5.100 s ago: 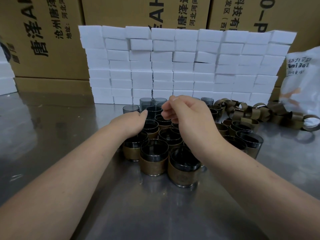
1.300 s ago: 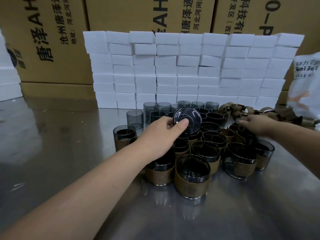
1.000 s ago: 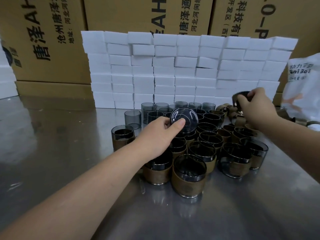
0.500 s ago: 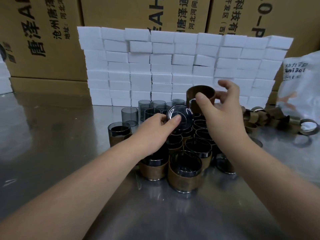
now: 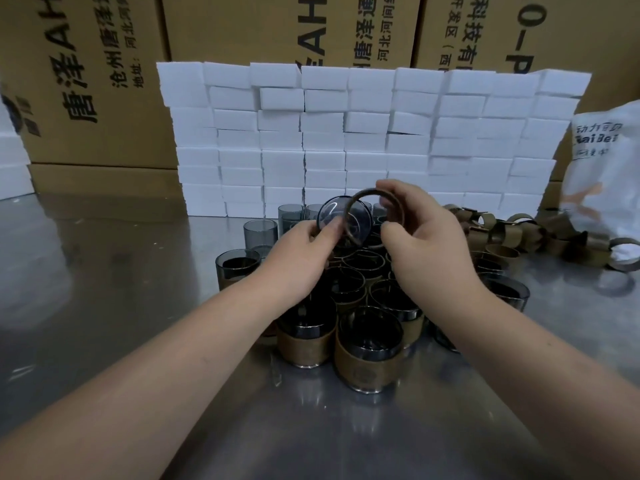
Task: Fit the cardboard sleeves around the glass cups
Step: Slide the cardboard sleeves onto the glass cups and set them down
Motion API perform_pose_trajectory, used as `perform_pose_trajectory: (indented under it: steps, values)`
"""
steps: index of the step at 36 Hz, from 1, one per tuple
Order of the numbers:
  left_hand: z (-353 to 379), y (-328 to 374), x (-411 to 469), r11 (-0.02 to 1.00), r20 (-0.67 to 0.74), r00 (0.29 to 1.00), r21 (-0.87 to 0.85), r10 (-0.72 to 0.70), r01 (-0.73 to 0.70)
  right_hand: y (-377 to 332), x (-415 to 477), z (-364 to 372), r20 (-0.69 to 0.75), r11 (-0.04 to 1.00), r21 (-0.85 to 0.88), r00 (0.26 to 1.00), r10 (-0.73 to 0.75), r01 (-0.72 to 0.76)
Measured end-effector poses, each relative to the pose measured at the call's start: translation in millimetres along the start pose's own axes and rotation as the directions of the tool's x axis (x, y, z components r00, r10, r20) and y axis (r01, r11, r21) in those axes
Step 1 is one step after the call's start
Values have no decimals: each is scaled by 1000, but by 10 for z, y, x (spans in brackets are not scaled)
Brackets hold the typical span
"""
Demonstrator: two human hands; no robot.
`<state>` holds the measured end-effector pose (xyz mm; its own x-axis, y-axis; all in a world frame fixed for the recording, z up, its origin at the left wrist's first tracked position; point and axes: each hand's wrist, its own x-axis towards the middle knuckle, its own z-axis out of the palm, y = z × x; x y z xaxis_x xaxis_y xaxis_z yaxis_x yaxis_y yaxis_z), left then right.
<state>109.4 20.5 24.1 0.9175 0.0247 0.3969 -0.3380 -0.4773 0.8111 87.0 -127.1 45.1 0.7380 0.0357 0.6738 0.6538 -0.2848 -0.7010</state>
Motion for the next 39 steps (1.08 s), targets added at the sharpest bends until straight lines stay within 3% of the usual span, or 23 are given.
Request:
perform_pose_trajectory:
  steps: [10,17,26,33,39]
  values:
    - [58,161,-46,993,-38,994,-67,98,-101,-5,-83,93,-81,997,9,994,74,-73]
    - [58,254,-117,973,27,988,-182,150,-142,-38,-62,57,-7,964,154,975,220,-217]
    - [35,261,-130,984,45,996,-165,80,-72,-129,-44,56,-24,948,161,959,282,-275]
    - [66,289,-168,968,71,984,-207,162,-144,-185,-26,25,-44,927,147,934,355,-345]
    - [75,274,-188,953,102,954,83,281,-290,-188,-36,44,-57,919,183,929,365,-349]
